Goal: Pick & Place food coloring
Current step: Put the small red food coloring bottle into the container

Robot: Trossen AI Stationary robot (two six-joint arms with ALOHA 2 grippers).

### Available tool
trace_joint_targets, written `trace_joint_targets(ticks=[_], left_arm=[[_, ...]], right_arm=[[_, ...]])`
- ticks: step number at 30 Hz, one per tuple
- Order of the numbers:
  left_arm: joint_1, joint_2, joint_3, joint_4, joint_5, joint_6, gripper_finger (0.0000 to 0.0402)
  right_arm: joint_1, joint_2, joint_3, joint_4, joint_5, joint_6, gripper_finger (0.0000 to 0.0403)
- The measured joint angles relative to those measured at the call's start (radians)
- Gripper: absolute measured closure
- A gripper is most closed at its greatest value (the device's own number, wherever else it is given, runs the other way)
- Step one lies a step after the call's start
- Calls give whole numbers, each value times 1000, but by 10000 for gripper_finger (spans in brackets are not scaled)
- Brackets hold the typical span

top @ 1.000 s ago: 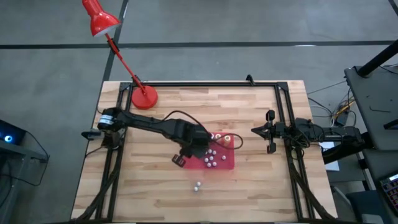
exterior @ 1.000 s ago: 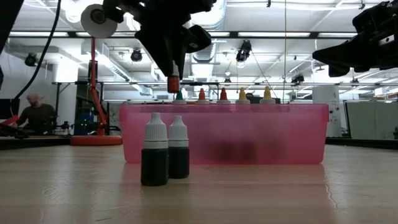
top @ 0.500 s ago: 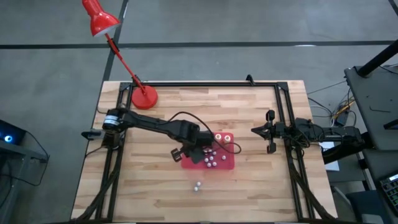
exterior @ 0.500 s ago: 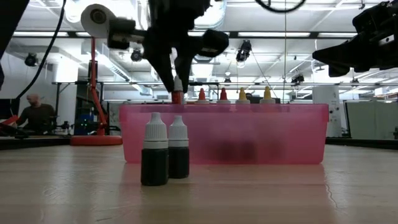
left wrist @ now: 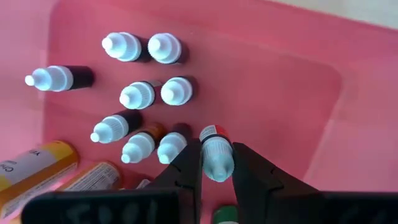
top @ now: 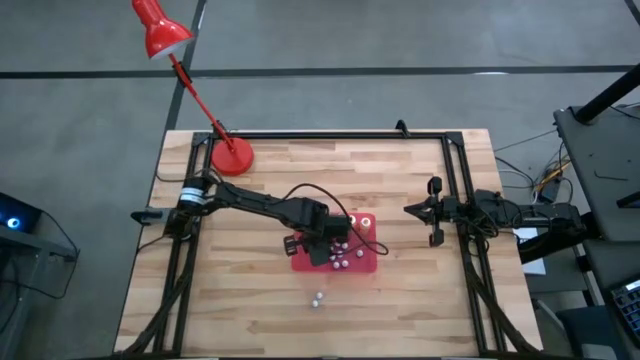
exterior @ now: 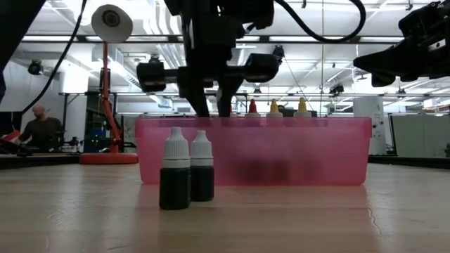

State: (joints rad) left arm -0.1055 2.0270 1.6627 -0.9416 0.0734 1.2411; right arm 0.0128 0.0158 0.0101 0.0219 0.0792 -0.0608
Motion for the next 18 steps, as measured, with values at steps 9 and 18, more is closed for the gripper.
trace_joint_targets(ticks=[9,18], left_arm=[[18,45,0,13,18,-30,358],[26,60,0,7,51,-36,358]], right_arm=[[0,0,0,0,0,0,394],[0,0,0,0,0,0,394]])
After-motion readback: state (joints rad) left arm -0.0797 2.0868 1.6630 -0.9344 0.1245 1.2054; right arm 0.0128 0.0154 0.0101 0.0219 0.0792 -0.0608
